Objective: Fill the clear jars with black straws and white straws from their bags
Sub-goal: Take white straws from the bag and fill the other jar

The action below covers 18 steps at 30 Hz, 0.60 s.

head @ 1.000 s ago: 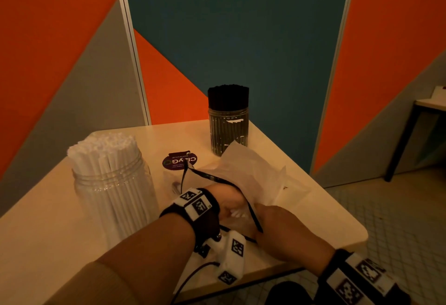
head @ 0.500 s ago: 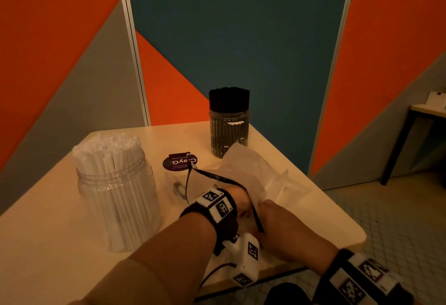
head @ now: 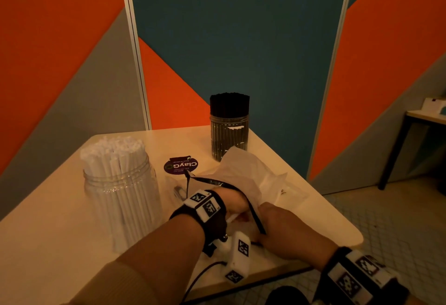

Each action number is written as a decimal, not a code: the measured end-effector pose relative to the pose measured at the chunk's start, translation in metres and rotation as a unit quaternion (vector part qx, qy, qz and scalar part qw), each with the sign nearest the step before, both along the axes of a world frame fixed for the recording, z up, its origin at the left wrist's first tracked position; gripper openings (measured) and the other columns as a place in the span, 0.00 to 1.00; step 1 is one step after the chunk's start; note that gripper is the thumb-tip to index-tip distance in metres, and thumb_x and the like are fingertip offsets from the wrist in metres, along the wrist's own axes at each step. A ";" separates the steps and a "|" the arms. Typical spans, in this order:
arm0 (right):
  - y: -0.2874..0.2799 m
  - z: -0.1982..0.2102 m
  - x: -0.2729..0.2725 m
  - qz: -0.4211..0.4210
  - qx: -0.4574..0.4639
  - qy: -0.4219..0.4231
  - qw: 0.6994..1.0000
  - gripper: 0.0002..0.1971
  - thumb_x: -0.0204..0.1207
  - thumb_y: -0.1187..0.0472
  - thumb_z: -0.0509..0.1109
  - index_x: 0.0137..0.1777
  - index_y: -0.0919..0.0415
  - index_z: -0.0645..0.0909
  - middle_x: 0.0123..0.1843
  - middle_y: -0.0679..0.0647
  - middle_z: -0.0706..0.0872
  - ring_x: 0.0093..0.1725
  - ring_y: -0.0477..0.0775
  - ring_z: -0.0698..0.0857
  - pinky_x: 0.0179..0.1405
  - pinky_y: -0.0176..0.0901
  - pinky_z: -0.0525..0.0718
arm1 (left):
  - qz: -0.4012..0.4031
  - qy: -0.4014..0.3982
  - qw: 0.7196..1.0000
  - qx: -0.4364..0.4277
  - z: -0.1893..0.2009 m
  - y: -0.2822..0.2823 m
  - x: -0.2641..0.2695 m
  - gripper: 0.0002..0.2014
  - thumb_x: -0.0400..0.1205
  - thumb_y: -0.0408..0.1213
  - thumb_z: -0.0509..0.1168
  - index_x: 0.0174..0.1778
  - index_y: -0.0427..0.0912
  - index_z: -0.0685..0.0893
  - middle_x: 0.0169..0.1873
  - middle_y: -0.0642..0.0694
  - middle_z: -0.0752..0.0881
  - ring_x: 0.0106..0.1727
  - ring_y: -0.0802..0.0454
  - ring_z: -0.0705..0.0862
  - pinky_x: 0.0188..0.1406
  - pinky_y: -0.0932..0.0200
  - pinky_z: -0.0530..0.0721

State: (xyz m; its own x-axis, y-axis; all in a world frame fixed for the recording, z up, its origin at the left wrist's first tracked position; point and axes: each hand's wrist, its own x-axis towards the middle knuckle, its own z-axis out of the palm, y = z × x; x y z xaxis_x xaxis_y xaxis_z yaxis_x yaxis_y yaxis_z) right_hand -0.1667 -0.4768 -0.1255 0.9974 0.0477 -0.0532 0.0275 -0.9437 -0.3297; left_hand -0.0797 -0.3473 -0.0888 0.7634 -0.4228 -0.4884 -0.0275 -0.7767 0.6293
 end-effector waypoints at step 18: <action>0.028 0.056 0.041 -0.015 -0.015 0.112 0.993 0.31 0.86 0.32 0.49 0.74 0.50 0.78 0.70 0.54 0.84 0.65 0.56 0.82 0.71 0.52 0.78 | -0.007 -0.010 0.994 -0.113 0.068 0.154 -0.063 0.07 0.87 0.40 0.62 0.56 0.42 0.79 0.25 0.51 0.73 0.20 0.57 0.66 0.17 0.63 0.61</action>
State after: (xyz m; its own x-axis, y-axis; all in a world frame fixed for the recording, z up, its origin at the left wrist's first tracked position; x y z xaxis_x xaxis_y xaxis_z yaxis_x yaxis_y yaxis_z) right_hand -0.1261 -0.4491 -0.0699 0.9612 0.0139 -0.2756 -0.0712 -0.9524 -0.2965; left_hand -0.1424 -0.1931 -0.0210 0.7650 -0.5307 -0.3648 -0.0522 -0.6157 0.7863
